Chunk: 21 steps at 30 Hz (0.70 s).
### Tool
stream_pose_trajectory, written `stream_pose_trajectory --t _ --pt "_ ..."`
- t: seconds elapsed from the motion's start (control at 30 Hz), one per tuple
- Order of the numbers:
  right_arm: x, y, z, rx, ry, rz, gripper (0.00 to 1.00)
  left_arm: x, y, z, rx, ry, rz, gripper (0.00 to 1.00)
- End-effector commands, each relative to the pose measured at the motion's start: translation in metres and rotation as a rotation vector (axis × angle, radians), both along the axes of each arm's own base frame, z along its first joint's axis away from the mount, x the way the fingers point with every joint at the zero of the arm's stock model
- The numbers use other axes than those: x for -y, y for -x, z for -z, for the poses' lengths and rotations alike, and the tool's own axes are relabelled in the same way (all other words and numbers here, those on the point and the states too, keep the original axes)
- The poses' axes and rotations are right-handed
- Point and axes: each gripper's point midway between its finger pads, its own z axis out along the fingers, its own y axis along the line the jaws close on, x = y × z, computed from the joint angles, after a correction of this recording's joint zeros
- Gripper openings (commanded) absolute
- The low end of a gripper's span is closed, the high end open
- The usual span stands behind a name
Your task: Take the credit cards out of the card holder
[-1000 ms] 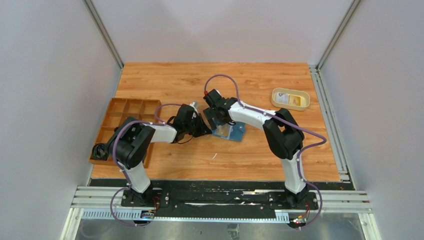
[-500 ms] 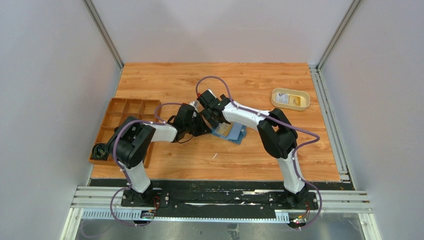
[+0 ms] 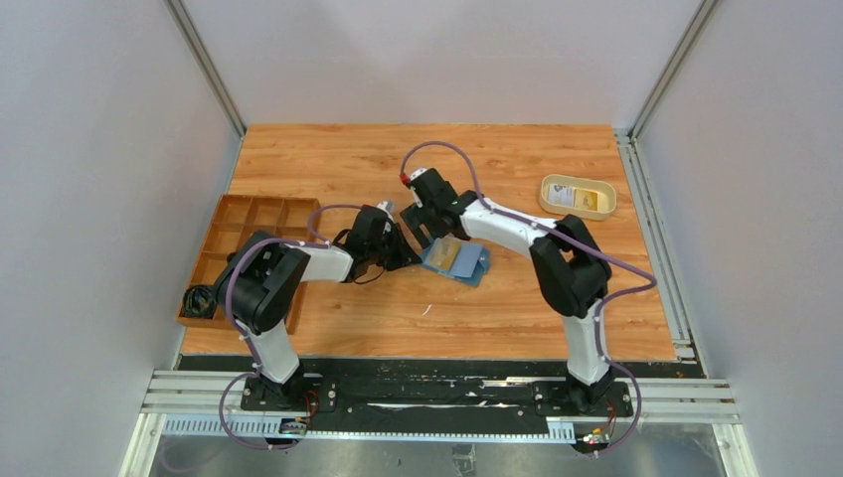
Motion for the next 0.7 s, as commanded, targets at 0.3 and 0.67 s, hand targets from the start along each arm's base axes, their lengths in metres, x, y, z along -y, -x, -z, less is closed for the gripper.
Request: stream_pose_trajectory --t 0.3,0.67 --pt "0.003 0.044 -0.053 -0.277 -0.944 0.111 0.92 -0.025 0.009 0.009 -0.013 -0.101 -0.209 0.00" --pt "-0.022 0.064 -0.023 -0.472 -1.179 0.099 0.85 -0.030 0.004 0.010 -0.008 -0.112 -0.277 0.00"
